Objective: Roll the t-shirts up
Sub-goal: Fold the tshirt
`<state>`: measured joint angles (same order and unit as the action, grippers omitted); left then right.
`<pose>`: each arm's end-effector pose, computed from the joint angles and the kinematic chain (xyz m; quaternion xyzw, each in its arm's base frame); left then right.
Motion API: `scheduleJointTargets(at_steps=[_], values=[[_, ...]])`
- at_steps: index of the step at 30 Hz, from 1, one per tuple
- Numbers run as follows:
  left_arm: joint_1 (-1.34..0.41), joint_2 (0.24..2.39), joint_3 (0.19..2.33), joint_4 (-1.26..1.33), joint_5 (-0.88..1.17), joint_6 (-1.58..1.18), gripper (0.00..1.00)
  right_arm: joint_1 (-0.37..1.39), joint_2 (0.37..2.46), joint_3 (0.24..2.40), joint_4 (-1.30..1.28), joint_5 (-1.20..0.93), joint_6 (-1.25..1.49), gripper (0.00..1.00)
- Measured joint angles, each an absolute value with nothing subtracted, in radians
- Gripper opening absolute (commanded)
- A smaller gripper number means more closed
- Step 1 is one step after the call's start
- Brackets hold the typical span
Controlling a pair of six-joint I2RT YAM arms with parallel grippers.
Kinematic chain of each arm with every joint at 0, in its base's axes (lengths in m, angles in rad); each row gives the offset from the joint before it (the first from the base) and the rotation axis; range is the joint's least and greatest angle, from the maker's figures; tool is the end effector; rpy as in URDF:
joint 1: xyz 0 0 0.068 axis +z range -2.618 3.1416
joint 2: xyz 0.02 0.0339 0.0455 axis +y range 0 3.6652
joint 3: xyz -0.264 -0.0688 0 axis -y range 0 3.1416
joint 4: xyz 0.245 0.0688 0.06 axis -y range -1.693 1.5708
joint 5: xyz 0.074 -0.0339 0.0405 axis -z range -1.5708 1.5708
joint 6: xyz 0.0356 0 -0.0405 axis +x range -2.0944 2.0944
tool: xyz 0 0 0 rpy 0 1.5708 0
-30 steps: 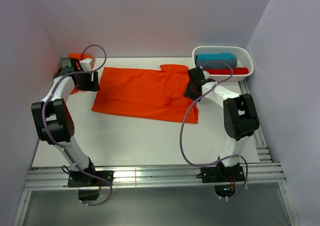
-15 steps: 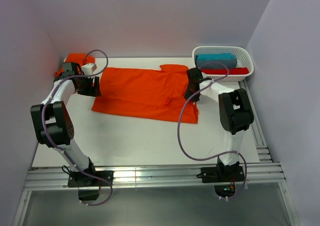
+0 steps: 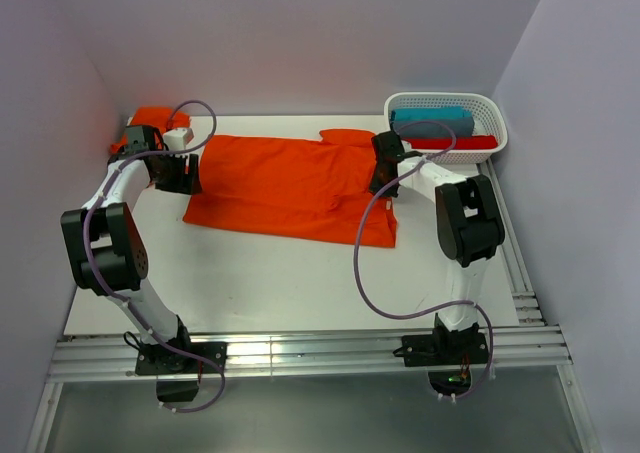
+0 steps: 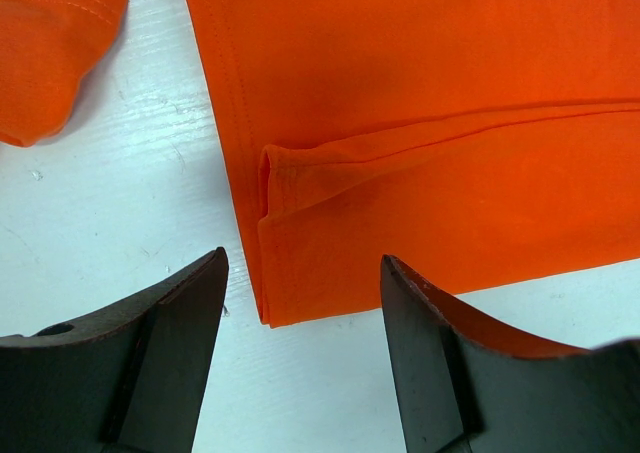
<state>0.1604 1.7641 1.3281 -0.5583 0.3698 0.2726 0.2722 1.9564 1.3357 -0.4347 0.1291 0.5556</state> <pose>0.3738 0.0474 0.2336 0.1050 0.9380 -0.1121 0.3108 0.3936 0.1051 0.1693 0.1526 0.9530 0.0452 0.2579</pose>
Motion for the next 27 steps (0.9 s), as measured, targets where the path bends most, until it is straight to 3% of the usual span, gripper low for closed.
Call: scheduleJointTargets(at_steps=[3, 6, 9, 15, 21, 27], values=[[0.16, 1.764, 1.328, -0.558, 0.37, 0.273, 0.68, 0.272, 1.956, 1.345, -0.434, 0.13, 0.555, 0.04], [0.16, 1.764, 1.328, -0.558, 0.37, 0.273, 0.68, 0.272, 1.956, 1.348, -0.434, 0.13, 0.554, 0.13], [0.16, 1.764, 1.328, -0.558, 0.372, 0.273, 0.68, 0.272, 1.956, 1.348, -0.435, 0.134, 0.552, 0.31], [0.16, 1.764, 1.328, -0.558, 0.374, 0.273, 0.68, 0.272, 1.964, 1.355, -0.438, 0.137, 0.544, 0.42], [0.16, 1.764, 1.328, -0.558, 0.375, 0.273, 0.68, 0.273, 1.997, 1.369, -0.441, 0.138, 0.541, 0.4], [0.16, 1.764, 1.328, -0.558, 0.377, 0.273, 0.67, 0.274, 2.002, 1.379, -0.442, 0.142, 0.537, 0.11]])
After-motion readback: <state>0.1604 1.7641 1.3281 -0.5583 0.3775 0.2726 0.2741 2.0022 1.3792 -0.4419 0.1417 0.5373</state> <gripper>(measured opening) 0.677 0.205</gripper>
